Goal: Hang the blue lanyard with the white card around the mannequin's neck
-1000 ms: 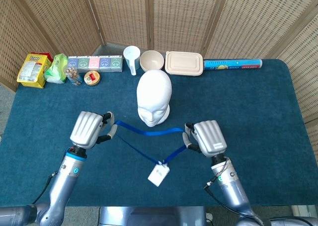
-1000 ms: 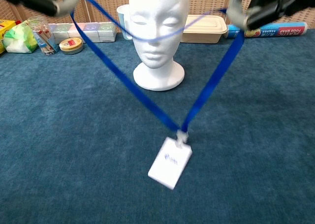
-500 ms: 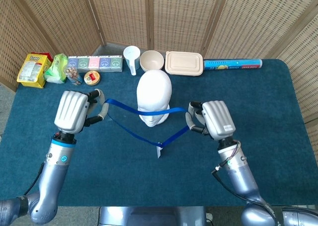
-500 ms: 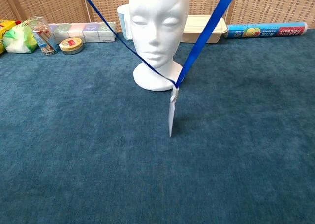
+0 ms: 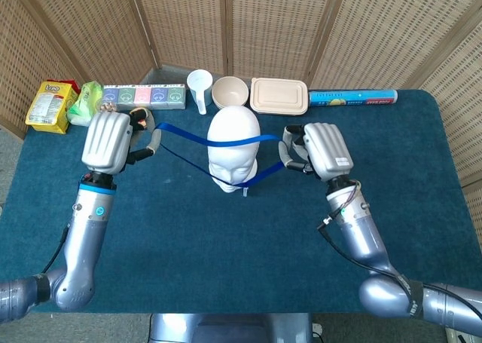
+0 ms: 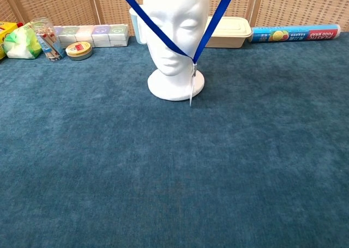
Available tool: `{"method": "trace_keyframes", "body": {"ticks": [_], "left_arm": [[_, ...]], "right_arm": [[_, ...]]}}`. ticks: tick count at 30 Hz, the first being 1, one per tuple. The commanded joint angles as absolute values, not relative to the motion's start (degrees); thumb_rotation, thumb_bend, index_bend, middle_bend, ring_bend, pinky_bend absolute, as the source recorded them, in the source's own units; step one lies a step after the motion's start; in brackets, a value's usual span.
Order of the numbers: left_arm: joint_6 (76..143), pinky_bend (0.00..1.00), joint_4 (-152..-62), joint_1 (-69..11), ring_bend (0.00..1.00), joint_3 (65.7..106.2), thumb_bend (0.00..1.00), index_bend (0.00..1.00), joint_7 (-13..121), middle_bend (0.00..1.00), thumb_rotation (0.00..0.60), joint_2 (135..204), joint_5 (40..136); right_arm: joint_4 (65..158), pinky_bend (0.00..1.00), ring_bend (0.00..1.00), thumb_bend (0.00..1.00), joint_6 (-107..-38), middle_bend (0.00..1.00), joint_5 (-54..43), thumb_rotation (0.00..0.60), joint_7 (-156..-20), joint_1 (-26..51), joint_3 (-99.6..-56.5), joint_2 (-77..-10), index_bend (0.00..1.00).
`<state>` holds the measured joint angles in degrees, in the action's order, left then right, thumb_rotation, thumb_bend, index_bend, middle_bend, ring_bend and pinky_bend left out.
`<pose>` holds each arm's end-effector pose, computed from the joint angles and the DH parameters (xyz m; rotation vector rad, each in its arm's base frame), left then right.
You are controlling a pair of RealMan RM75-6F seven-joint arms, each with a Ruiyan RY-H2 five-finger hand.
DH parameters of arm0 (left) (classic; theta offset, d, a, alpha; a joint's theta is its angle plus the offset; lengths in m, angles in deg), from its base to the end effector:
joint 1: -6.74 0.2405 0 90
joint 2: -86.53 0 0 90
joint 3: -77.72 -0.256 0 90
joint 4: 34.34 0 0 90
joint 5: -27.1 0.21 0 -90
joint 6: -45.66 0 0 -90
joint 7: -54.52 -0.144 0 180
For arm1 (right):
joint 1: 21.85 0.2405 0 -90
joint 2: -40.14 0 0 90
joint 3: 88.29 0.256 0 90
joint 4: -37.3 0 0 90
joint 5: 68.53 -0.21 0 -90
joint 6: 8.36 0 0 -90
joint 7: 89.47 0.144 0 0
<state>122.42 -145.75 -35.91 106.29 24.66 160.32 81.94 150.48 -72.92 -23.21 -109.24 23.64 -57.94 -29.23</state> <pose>-0.0551 0.3538 0.1452 -1.3722 -0.7959 -1.3482 -0.0424 -0.3630 0.1354 1.4929 -1.0857 1.3805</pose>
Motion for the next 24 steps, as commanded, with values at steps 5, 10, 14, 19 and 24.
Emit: {"method": "trace_keyframes", "body": {"ticks": [5,10,14,19,24], "left_arm": [[119.45,1.00,-140.66,-39.17,1.00,107.52,0.48,0.67,25.12,1.00,0.557,161.27,76.79],[118.81,1.00,-137.28,-40.73,1.00,107.78,0.48,0.67,25.89,1.00,0.558,162.41,75.33],[117.73,1.00,-133.75,-42.23,1.00,107.71,0.48,0.67,26.14,1.00,0.560,163.66,73.81],[117.22,1.00,-129.83,-43.69,1.00,107.38,0.48,0.67,27.55,1.00,0.560,165.78,73.57],[117.16,1.00,-125.94,-44.79,1.00,107.29,0.48,0.67,29.31,1.00,0.558,167.94,73.83]], "right_arm": [[144.96,1.00,1.00,0.60,-69.61,1.00,-26.96,0.517,-110.17,28.15,-58.18,-30.03,0.68],[141.77,1.00,1.00,0.60,-68.19,1.00,-28.62,0.518,-110.42,30.58,-58.48,-30.82,0.68],[138.64,1.00,1.00,0.60,-67.44,1.00,-29.98,0.516,-111.23,32.61,-58.90,-31.71,0.69],[134.95,1.00,1.00,0.60,-66.77,1.00,-30.79,0.518,-111.75,34.55,-59.59,-32.72,0.69],[131.25,1.00,1.00,0.60,-66.06,1.00,-31.75,0.518,-111.48,36.00,-59.89,-33.82,0.69]]}}
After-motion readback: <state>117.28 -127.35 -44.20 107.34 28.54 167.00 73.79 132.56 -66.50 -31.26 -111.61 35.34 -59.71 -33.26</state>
